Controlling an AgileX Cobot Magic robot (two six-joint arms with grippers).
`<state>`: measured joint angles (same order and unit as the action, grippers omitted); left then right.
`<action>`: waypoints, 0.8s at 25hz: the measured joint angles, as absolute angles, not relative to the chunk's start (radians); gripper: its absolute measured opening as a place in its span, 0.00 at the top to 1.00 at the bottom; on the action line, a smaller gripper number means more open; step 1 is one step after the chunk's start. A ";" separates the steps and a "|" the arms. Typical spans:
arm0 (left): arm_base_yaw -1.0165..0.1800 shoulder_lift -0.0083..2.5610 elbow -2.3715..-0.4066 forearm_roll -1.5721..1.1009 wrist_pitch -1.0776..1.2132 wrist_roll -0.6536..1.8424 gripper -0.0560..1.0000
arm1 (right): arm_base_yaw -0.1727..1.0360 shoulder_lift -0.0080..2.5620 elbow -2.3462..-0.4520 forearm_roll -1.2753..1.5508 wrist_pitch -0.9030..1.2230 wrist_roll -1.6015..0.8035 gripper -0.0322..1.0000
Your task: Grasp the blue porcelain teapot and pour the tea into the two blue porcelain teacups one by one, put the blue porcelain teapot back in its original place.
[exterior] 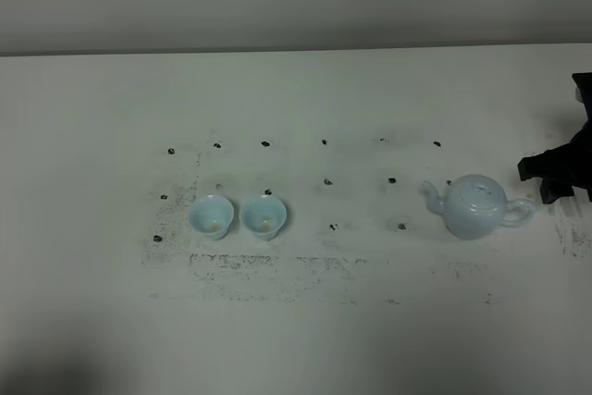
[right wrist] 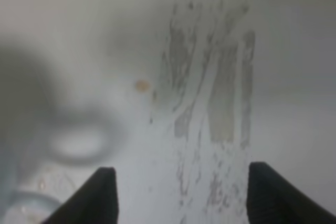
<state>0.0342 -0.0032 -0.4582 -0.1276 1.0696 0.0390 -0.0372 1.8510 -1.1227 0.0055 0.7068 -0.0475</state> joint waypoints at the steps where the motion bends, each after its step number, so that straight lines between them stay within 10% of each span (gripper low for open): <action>1: 0.034 -0.003 -0.458 -0.128 1.070 0.039 0.23 | -0.037 1.851 -1.123 0.012 0.722 -0.047 0.47; 20: 0.034 -0.003 -0.458 -0.128 1.070 0.039 0.23 | 0.023 1.851 -1.123 0.145 0.852 -0.098 0.48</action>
